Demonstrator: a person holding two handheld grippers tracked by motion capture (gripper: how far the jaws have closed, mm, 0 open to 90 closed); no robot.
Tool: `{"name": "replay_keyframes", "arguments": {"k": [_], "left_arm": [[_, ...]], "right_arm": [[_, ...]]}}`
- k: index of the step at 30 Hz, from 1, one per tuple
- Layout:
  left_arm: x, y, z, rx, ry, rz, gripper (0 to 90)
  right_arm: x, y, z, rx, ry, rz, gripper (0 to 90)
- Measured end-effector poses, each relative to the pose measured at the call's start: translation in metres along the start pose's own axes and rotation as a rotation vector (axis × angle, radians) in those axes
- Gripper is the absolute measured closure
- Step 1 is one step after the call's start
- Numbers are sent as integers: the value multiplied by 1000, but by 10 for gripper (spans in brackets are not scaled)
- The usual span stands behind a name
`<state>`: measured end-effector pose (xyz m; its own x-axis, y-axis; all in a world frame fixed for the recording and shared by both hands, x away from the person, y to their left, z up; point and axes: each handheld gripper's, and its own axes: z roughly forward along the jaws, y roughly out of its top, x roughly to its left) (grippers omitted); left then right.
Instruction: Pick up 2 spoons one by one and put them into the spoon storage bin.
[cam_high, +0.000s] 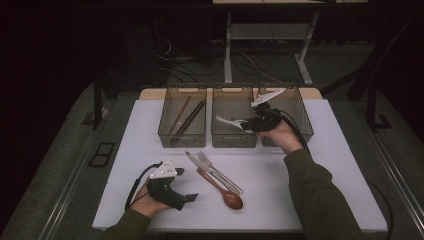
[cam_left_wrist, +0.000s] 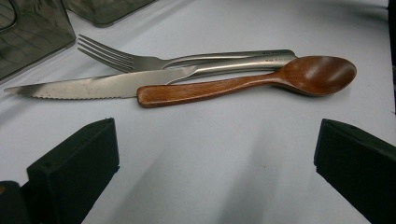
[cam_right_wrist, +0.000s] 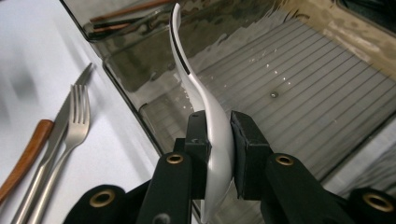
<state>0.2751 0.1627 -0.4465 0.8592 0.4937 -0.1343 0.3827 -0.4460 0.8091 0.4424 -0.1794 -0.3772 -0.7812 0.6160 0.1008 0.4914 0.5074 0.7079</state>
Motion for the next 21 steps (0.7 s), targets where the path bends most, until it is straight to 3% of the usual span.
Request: {"name": "replay_keyframes", "arguments": {"k": [10, 21], "left_arm": [[0, 0, 0, 3, 0, 2, 0], [-1, 0, 0, -2, -1, -3, 0]], "right_arm": [[-3, 0, 14, 39, -4, 9, 759], [-2, 1, 4, -26, 22, 44, 589]]}}
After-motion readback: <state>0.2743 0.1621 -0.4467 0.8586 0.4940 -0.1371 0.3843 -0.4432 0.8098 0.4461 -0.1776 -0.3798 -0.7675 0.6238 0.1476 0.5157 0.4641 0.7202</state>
